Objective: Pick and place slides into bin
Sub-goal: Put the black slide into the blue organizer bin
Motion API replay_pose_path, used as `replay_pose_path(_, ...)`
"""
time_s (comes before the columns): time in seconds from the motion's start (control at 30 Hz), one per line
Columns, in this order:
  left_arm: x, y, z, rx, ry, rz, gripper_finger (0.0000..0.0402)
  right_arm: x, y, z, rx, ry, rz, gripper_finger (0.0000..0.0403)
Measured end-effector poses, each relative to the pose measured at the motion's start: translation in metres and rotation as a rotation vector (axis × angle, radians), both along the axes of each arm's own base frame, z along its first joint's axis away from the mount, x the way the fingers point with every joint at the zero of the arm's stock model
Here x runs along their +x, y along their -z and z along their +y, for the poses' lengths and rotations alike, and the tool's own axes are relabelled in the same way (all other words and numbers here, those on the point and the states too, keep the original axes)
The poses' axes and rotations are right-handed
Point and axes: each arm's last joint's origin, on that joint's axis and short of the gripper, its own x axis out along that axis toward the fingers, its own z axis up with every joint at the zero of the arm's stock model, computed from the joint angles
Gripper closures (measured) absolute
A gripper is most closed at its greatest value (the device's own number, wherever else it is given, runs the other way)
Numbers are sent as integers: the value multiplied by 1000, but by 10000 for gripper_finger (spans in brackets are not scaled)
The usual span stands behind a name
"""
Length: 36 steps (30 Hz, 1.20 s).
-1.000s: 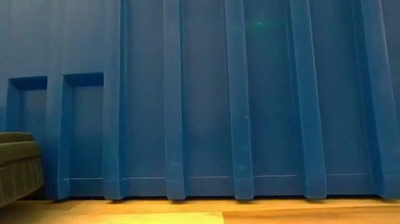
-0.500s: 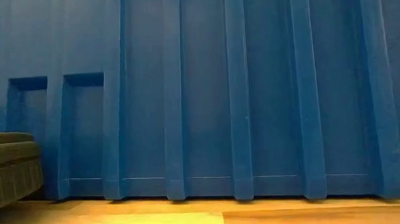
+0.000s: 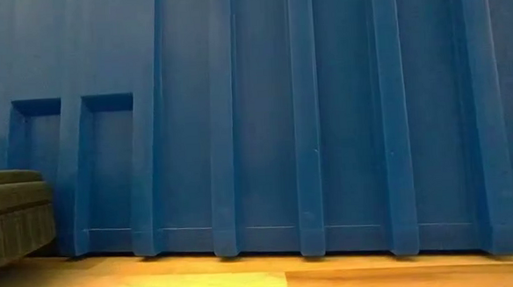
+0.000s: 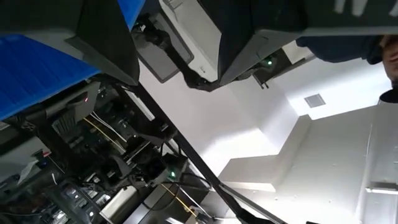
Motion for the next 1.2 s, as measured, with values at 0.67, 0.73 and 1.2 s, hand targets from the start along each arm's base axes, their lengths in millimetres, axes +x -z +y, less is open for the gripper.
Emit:
replay_pose_path(0.67, -163, 78, 2, -159, 167, 179, 119, 7, 18, -2, 111, 49, 235, 196)
replay_pose_path(0.73, -177, 77, 3, -176, 220, 206, 119, 7, 20, -2, 119, 50, 261, 196)
replay_pose_path(1.2, -236, 155, 22, -356, 397, 32, 119, 10, 31, -6, 209, 186, 383, 196)
